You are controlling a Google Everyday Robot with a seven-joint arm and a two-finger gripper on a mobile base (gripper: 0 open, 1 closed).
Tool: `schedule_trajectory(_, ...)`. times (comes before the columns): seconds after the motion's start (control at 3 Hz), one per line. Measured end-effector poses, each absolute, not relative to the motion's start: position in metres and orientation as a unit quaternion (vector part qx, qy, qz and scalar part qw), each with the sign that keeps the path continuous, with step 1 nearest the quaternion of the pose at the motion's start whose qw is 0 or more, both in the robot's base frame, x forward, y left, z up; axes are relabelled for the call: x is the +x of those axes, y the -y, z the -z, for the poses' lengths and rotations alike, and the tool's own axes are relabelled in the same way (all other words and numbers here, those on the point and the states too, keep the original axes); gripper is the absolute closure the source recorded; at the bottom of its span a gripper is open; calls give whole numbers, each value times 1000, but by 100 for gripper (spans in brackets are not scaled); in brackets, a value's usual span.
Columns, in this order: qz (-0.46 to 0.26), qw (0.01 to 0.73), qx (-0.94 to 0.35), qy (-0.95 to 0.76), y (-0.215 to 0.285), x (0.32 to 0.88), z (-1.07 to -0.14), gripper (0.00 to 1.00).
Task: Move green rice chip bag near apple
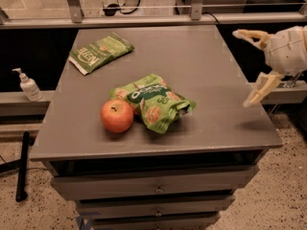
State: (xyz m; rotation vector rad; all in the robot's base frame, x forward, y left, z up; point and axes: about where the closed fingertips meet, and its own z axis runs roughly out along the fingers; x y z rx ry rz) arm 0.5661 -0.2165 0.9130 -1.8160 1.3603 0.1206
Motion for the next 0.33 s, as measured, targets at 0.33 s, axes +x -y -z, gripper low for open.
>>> schedule_trajectory(0.33, -43, 419, -723, -548, 223, 568, -913, 0)
